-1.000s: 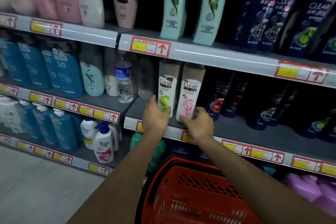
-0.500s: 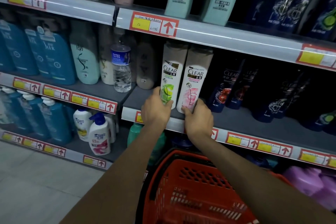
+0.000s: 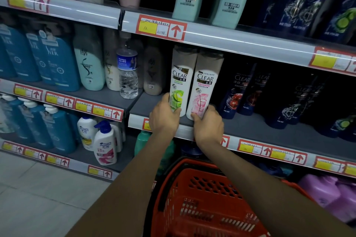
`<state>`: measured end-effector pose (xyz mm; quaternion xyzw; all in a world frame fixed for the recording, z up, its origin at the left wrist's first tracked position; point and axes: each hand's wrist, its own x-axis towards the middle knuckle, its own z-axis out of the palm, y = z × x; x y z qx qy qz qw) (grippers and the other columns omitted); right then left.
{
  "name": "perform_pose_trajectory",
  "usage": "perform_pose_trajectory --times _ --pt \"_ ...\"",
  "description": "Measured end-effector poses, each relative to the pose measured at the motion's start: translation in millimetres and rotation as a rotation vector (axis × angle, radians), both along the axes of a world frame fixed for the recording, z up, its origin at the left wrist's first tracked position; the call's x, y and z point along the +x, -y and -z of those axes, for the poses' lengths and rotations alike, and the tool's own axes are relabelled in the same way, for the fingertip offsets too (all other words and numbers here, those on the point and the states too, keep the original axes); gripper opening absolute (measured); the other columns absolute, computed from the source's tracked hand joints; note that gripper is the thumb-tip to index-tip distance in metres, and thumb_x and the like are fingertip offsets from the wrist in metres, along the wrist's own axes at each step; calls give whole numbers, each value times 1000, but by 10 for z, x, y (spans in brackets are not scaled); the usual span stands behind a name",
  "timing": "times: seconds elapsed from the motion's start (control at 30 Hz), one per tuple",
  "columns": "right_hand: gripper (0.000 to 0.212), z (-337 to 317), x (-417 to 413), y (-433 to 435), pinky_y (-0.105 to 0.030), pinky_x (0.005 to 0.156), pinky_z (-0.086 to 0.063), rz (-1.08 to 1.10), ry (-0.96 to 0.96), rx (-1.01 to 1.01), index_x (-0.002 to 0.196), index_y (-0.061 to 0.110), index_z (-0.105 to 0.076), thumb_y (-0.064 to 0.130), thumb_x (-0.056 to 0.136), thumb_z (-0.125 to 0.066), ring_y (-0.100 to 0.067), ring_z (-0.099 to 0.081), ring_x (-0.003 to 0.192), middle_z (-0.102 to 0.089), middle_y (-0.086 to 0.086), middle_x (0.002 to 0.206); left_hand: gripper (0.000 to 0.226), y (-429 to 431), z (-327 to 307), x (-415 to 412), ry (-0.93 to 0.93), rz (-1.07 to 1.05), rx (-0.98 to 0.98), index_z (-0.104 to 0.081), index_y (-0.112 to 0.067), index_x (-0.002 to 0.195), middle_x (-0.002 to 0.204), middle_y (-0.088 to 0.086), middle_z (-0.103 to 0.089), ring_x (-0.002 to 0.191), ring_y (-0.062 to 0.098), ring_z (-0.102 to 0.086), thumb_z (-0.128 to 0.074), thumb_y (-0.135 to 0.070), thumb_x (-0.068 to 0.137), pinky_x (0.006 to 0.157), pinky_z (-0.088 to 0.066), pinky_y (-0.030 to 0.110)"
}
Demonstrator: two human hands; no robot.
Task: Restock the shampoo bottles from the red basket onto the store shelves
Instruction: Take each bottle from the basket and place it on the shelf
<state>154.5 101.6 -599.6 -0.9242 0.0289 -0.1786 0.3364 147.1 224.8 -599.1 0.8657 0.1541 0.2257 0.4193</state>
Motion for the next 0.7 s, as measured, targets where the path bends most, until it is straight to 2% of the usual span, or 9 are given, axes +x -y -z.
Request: perform_pose_trajectory --times 0.1,0.17,0.23,0.33,0.4,0.47,0.53,0.6,0.7 --pt "39 -53 -15 27 -36 80 -47 -10 -48 33 121 6 -55 27 94 -73 -36 -64 109 -65 -15 121 53 -65 -27 -56 -27 54 -21 -52 -27 138 125 2 -71 111 29 -68 -75 -23 90 88 -57 49" --pt "46 -113 -32 109 -38 86 -50 -27 -86 39 126 6 -53 23 91 -77 -36 -63 112 -64 -16 124 66 -123 -84 -135 -54 98 -14 -46 -29 147 130 4 -68 114 30 -67 -75 -20 88 90 -57 49" --pt "55 -182 -77 251 -39 90 -50 -54 -108 26 134 6 -50 22 89 -78 -36 -61 116 -61 -16 129 69 -159 -166 -259 -81 135 21 -43 -30 150 134 4 -66 117 31 -64 -74 -24 89 92 -57 49" --pt "71 -284 -186 512 -39 100 -47 -130 -150 -52 149 11 -42 26 89 -79 -33 -54 128 -51 -14 144 69 -157 -296 -500 -145 190 168 -40 -32 154 143 1 -61 125 30 -60 -70 -34 92 93 -55 44" --pt "84 -350 -292 677 -41 107 -44 -186 -203 -162 154 14 -36 36 87 -80 -32 -47 135 -44 -13 151 72 -128 -369 -662 -197 195 288 -36 -31 158 149 1 -55 129 28 -57 -67 -43 93 95 -54 42" --pt "94 -417 -413 826 -45 116 -36 -198 -242 -362 155 19 -32 51 81 -80 -34 -39 141 -42 -12 152 75 -63 -447 -829 -241 195 380 -35 -29 158 154 2 -50 134 28 -53 -63 -52 93 101 -51 43" --pt "105 -509 -553 971 -54 124 -18 -194 -283 -521 158 22 -25 62 76 -79 -39 -24 149 -35 -16 157 81 30 -552 -980 -310 216 484 -31 -30 160 161 3 -41 141 30 -45 -60 -62 91 110 -44 48" --pt "116 -633 -700 1134 -58 125 -4 -198 -330 -549 161 25 -17 68 72 -78 -43 -6 154 -22 -19 164 87 145 -679 -1098 -380 242 585 -24 -33 162 167 3 -29 150 28 -33 -56 -70 89 118 -33 54" --pt "128 -862 -939 1419 -60 124 3 -217 -355 -551 163 27 -11 75 65 -78 -45 10 155 -5 -20 169 91 348 -930 -1237 -430 296 674 -22 -37 161 170 1 -21 155 27 -22 -50 -79 86 121 -25 59"
